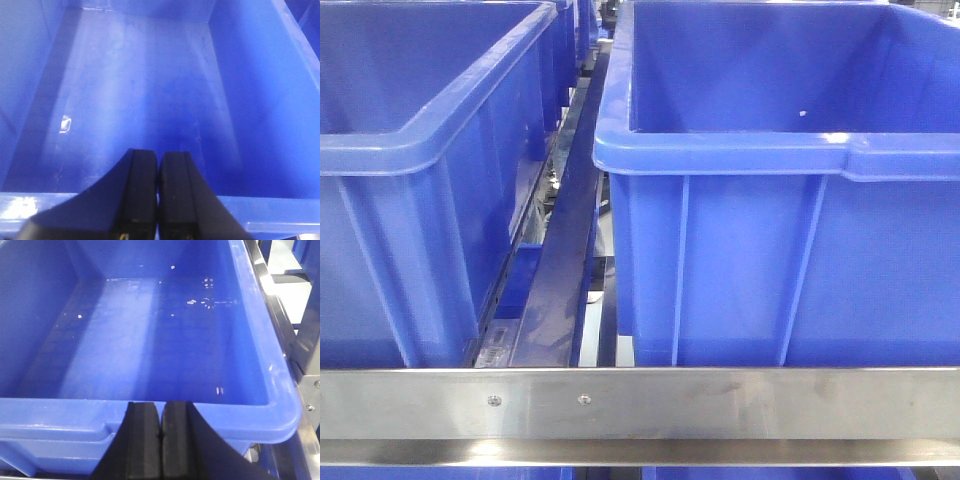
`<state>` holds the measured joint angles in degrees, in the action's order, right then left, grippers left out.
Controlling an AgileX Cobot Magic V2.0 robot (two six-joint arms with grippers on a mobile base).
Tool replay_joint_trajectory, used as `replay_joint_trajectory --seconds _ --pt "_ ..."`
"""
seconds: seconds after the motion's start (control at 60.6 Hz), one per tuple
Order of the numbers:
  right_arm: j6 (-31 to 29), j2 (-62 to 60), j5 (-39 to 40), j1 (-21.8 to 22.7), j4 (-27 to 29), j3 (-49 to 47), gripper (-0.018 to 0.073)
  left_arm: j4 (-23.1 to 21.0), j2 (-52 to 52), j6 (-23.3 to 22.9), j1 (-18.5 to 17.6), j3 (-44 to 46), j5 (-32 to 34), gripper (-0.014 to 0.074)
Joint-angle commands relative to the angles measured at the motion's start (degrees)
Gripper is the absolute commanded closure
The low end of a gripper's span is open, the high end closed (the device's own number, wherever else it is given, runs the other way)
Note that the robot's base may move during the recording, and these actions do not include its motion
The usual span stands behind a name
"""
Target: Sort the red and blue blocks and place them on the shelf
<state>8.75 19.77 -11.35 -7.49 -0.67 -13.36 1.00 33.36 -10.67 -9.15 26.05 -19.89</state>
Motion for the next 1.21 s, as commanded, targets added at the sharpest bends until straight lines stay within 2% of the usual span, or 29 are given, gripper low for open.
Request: replay_joint_trajectory --seconds 0.0,0.198,0.347,0.429,0.644,0.859,0.908,1.189 --pt "-0.2 0.2 4.6 -0.1 0.1 -1.6 0.0506 -0.2 -0.1 -0.1 -0.5 1.7 4.0 0.046" --pt "-0.2 -0.1 4.6 -0.1 0.1 -1.5 0.0506 -0.2 -0.1 -0.1 -0.5 1.7 4.0 0.046" --pt "-0.6 -4.6 3.0 1.4 -2.3 -1.4 0.0506 -0.2 -0.1 -0.1 -0.5 1.7 4.0 0.046" --pt "-0.1 -8.5 1.6 2.4 -1.4 -1.0 0.0506 -0.2 -0.1 -0.1 -0.5 1.7 4.0 0.046" --pt "-0.2 -16.3 2.7 5.2 -1.8 5.5 0.0506 -0.2 -0.1 -0.1 -0.5 1.7 4.0 0.046" --pt "-0.2 -20.3 6.1 5.3 -1.3 14.0 0.0506 -0.2 -0.1 -0.1 -0.5 1.7 4.0 0.046" --pt "-0.2 -21.4 3.8 5.3 -1.3 13.8 0.0506 -0.2 -0.1 -0.1 -0.5 1.7 4.0 0.046" --pt "-0.2 -21.6 5.1 5.5 -1.3 13.8 0.0506 -0.2 0.0 -0.1 -0.5 1.7 4.0 0.046"
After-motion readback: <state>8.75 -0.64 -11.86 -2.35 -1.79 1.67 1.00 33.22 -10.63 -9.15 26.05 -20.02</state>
